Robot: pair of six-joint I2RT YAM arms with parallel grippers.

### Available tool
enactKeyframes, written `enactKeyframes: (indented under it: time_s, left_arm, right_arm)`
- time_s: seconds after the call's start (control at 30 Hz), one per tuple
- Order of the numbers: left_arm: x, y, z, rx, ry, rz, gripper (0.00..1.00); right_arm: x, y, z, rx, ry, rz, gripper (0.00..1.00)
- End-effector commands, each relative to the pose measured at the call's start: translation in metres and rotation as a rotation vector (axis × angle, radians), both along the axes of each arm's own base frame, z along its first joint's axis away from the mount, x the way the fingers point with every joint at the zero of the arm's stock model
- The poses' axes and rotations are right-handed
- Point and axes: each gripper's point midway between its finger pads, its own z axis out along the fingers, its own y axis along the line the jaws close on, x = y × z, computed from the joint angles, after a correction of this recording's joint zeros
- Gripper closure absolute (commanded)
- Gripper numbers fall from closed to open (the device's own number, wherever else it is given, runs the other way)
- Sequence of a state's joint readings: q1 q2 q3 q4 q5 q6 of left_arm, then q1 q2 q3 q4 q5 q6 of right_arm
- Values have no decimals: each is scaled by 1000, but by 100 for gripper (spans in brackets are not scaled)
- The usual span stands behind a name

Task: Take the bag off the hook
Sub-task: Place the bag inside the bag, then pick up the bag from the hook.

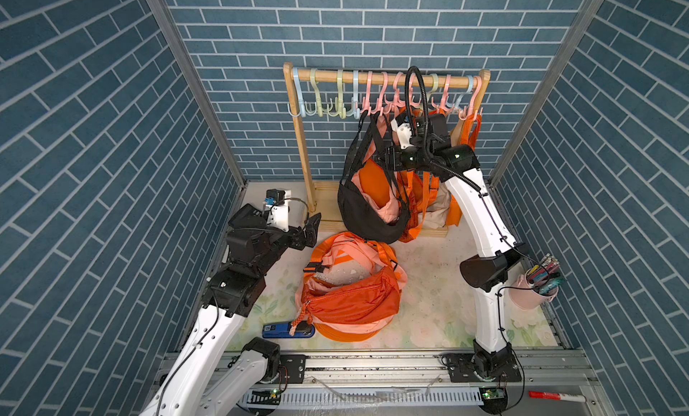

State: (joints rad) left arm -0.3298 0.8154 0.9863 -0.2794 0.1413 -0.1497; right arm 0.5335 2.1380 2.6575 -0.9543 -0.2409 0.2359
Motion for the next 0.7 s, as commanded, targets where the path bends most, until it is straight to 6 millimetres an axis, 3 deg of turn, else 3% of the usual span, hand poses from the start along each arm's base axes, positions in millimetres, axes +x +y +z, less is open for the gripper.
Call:
enactKeyframes:
  time_s: [0.0,0.2,0.23,0.27,0.4,0.57,0.67]
  left_arm:
    - [1,-2,-5,1,12,-8,4]
    - [4,-4,-11,6,31,-10,4]
    - [5,-4,-12,7,32,-9,4]
    - [6,-4,-13,8,36,-11,4]
    - [8,-4,-17,17,48,-3,4]
    - [12,-4,-22,31,59,0,4]
    - [14,-5,-23,36,57,-1,4]
  right_arm:
    - [7,8,-7,26,12,26,39]
    - [10,16,-10,62,28,46,41]
    - [18,21,-27,53,57,48,42]
    - [19,23,-31,53,62,50,43]
    - [20,25,-31,59,61,53,53]
    - [18,23,-25,63,48,53,86]
    - [18,23,-31,55,59,52,100]
